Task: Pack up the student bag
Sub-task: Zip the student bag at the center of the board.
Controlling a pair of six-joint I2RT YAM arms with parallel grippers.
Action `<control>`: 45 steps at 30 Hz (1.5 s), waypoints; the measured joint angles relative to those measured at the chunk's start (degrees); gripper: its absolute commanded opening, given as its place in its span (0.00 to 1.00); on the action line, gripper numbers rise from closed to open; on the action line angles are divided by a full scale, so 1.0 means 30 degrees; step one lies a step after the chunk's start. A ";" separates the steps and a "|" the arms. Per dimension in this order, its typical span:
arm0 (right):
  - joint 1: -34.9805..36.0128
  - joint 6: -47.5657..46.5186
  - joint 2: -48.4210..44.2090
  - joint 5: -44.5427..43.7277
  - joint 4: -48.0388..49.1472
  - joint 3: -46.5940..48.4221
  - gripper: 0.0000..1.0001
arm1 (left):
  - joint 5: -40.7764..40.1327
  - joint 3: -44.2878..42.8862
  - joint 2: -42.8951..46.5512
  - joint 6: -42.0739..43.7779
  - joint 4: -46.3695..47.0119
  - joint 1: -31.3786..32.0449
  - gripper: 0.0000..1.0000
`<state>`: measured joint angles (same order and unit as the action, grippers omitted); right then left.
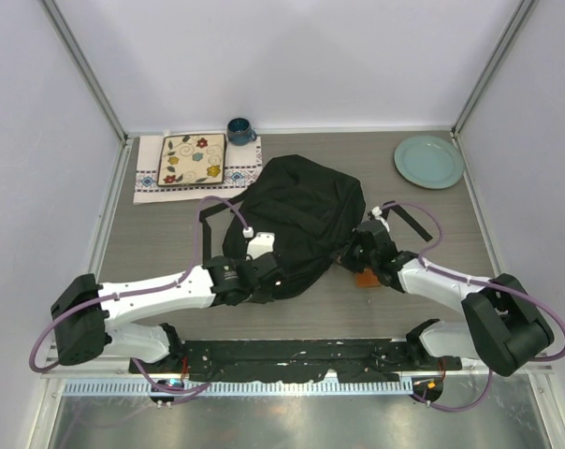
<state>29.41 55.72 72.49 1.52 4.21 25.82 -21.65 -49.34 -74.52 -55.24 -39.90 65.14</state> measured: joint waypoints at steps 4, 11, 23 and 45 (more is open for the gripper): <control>-0.0474 -0.0852 0.0525 0.0226 -0.0393 0.0918 0.08 | 0.0670 0.0532 0.0874 0.0248 0.1071 -0.0022 0.00; -0.1268 -0.2397 0.0576 0.0750 -0.2084 0.2142 0.65 | 0.2951 0.1078 0.0627 0.0648 0.3344 0.0168 0.00; -0.1253 0.2310 -0.9180 0.3089 -0.6025 -0.1384 0.66 | 0.4976 -0.2696 -0.3279 0.1311 0.5435 0.0408 0.00; 0.3548 0.8539 -0.5056 0.1821 -0.0903 -0.2608 0.01 | 0.4940 -0.3475 -0.3898 0.2601 0.5144 0.0780 0.00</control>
<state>40.05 81.34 57.32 6.98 1.50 18.00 -6.83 -59.77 -86.21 -47.44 -24.47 67.48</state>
